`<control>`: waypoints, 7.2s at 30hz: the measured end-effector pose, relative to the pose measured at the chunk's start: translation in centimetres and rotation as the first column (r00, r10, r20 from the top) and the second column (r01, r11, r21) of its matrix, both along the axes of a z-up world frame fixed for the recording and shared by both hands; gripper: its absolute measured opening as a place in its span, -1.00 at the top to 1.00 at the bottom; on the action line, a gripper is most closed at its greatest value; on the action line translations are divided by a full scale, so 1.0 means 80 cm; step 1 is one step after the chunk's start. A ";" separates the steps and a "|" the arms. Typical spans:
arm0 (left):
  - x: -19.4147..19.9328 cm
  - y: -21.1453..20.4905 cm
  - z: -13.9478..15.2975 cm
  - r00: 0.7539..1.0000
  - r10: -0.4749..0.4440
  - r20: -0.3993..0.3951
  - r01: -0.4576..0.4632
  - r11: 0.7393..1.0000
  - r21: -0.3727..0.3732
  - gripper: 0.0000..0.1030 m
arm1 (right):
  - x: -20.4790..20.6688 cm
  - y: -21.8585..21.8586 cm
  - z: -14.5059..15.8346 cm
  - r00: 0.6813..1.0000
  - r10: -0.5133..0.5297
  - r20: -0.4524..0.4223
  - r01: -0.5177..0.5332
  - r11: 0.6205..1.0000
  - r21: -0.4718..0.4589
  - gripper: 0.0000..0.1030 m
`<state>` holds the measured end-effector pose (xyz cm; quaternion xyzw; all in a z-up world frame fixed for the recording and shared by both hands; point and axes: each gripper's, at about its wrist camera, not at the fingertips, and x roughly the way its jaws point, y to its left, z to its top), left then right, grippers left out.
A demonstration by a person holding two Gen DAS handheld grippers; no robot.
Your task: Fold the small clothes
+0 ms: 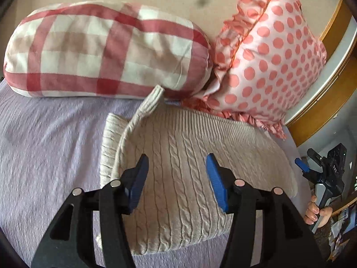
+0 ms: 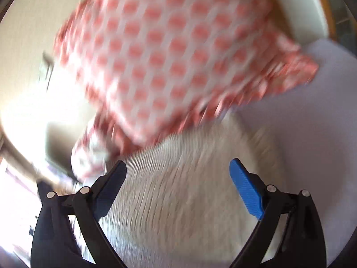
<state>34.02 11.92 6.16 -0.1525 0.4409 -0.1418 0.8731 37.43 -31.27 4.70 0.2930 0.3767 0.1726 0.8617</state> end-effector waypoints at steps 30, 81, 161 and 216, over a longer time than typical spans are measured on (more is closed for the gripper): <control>0.030 0.024 0.003 0.977 0.130 -0.172 -0.161 0.970 -0.182 0.72 | -0.034 -0.009 -0.012 0.995 -0.063 0.082 0.059 0.997 0.048 -0.97; 0.011 -0.169 -0.043 0.952 -0.263 -0.156 0.203 0.924 -0.323 0.14 | 0.019 -0.112 -0.036 0.978 -0.016 -0.209 0.012 1.000 -0.019 -0.79; -0.175 -0.070 -0.065 0.997 -0.077 -0.018 0.078 0.921 0.381 -0.96 | -0.165 0.176 -0.057 0.993 0.057 -0.103 -0.107 0.798 -0.593 -0.97; -0.174 -0.072 -0.067 0.997 -0.068 -0.022 0.072 0.914 0.400 -0.97 | -0.162 0.180 -0.063 0.991 0.026 -0.133 -0.103 0.780 -0.617 -0.97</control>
